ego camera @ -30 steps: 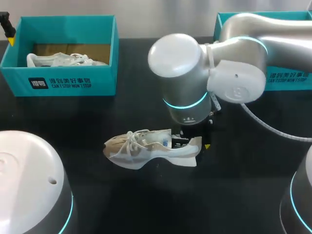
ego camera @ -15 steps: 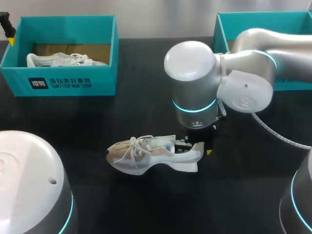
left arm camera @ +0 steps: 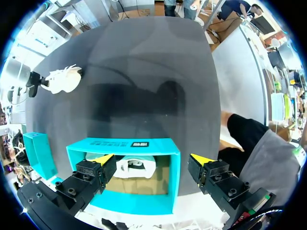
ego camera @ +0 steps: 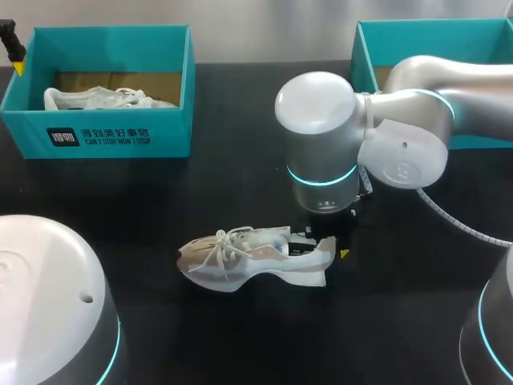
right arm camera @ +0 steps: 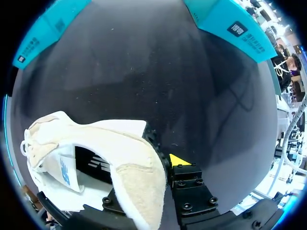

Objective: Take the shoe out of the shoebox, open the shoe tongue, remove and reinsert the insole, then place the shoe into the shoebox

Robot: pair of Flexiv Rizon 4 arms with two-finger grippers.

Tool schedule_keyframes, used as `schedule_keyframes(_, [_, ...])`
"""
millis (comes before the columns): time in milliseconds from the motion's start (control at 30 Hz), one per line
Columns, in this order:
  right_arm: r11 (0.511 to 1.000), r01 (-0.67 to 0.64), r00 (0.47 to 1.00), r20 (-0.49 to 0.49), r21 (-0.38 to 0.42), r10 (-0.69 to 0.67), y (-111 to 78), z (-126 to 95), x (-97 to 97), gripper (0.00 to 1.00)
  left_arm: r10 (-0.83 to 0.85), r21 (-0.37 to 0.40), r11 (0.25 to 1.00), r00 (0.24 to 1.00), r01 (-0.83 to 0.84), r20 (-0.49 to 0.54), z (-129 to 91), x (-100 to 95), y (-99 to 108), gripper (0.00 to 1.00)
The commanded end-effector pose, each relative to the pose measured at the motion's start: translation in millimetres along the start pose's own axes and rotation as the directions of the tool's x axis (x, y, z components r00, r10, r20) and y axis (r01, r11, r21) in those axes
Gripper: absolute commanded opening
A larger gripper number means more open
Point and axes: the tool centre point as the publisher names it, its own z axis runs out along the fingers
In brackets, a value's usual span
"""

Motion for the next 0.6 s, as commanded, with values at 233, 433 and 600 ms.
schedule_keyframes(233, [1.000, -0.011, 1.000, -0.010, 0.012, 0.012, 1.2, 2, 1.5, 0.71, 0.000, -0.002, 1.000, 1.000, 0.000, -0.002, -1, 0.0, -1, 1.00])
schedule_keyframes(433, [1.000, -0.020, 0.999, -0.043, -0.006, 0.020, -1.4, -15, -0.5, 1.00, 0.000, -0.002, 1.000, 1.000, 0.000, -0.002, -1, 0.0, -1, 1.00])
schedule_keyframes(600, [0.999, 0.001, 0.998, -0.064, -0.048, -0.004, -2.9, -49, -2.3, 1.00, 0.000, -0.002, 1.000, 1.000, 0.000, -0.002, -1, 0.0, -1, 1.00])
